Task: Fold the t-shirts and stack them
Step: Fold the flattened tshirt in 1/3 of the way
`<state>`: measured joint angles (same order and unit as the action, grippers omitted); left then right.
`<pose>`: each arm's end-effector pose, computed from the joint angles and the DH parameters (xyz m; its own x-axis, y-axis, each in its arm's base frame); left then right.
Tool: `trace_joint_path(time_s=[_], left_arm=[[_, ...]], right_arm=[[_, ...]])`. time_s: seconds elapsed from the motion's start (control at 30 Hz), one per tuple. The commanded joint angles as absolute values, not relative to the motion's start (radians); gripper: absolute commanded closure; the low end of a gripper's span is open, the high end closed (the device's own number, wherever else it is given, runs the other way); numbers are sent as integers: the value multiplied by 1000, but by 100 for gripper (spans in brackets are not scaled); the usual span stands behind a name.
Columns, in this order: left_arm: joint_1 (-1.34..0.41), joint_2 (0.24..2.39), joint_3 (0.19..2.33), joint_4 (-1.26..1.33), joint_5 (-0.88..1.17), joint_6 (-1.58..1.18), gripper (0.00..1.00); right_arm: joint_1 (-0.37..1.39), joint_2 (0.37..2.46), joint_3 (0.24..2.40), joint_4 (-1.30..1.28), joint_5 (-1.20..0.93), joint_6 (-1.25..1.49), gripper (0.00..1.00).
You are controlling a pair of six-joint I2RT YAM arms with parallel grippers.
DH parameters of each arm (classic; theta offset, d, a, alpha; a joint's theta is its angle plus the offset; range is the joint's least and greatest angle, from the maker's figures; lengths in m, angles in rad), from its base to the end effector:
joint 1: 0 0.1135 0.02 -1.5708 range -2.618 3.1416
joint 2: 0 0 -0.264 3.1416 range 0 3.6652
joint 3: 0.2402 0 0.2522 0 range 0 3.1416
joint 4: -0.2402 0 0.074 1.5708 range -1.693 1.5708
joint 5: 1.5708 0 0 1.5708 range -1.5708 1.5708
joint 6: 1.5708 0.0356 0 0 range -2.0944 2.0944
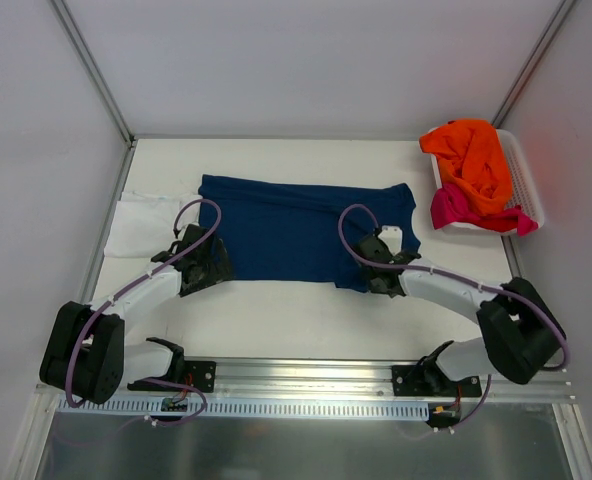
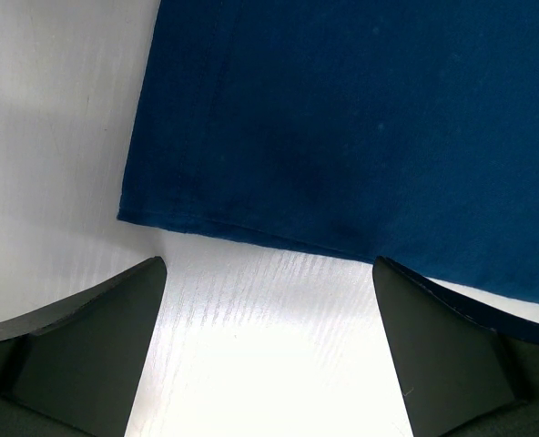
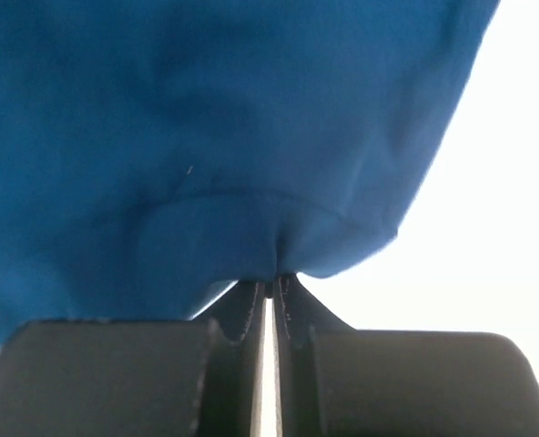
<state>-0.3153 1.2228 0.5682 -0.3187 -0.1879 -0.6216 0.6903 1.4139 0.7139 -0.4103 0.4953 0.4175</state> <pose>0.2132 -0.0626 0.1700 -0.7582 -0.3544 -0.5473 -0.2913 0.9351 -0.2021 0.2047 0.1471 0.1680 -0.7925 -0.1918 -0.5789 -0.0832 0.9744 -0.2090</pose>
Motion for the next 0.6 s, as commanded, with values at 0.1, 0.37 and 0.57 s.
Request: trace_joint_path(time_s=[0.1,0.37,0.57], left_arm=[[-327,1223,595,-319,-183,-617,1],[-327,1243,603,-319,-169,-614,1],[-325,1244,604,-319,-156,-606,1]], right_arm=[[816,1091,804,-793,583,512,100],[830,916,870,-1028,604,526,99],[834,940,825,-1052,563,548,64]])
